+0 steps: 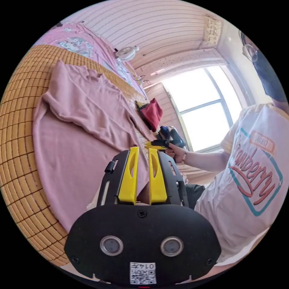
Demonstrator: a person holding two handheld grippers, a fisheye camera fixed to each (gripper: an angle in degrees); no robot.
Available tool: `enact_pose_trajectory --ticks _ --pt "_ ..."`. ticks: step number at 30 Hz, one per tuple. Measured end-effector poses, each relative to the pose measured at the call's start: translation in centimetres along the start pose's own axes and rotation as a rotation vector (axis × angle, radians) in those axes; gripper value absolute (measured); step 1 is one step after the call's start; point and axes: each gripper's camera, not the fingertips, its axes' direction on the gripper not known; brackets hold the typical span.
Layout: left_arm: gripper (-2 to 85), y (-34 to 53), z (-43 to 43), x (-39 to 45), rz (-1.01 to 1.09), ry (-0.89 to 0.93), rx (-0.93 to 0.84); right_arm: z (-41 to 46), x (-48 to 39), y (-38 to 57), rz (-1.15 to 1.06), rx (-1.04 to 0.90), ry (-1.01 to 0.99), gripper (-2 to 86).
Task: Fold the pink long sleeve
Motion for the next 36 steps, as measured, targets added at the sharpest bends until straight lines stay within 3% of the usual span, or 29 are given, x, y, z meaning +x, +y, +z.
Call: enact_pose_trajectory --ticks 5,7,11,14,21,25,29,36 --pt "7.9 -3.4 0.5 -6.7 -0.069 -0.436 0.066 3.5 -5.3 0.0 -0.285 -0.024 0.207 9.3" --pt "8.0 -5.4 1.9 -8.8 -0.088 -0.539 0.082 6.0 -9.6 0.8 -0.512 0.024 0.333 9.3" --pt "7.8 -9.6 6.4 -12.0 -0.102 -0.749 0.153 10.7 -12.1 2.0 -0.703 -0.024 0.495 9.7" --pt "7.6 -12.5 9.4 -14.5 -0.102 -0.787 0.14 12.3 -12.3 2.8 -0.781 -0.014 0.591 8.4" --pt "6.1 -14.3 13.1 -20.2 -0.057 -0.835 0.089 6.2 -14.9 4.3 -0.76 -0.06 0.494 1.4" --pt "5.0 -14.7 14.5 -22.8 -0.078 -0.742 0.068 8.8 -12.9 6.2 -0.732 -0.257 0.495 1.9" --pt "5.3 -15.4 15.3 -25.2 -0.098 -0.712 0.077 9.8 -12.9 6.4 -0.716 -0.289 0.576 4.6" --pt "3.6 -16.7 15.0 -27.5 -0.115 -0.684 0.187 6.0 -10.9 3.6 -0.601 -0.208 0.472 6.0"
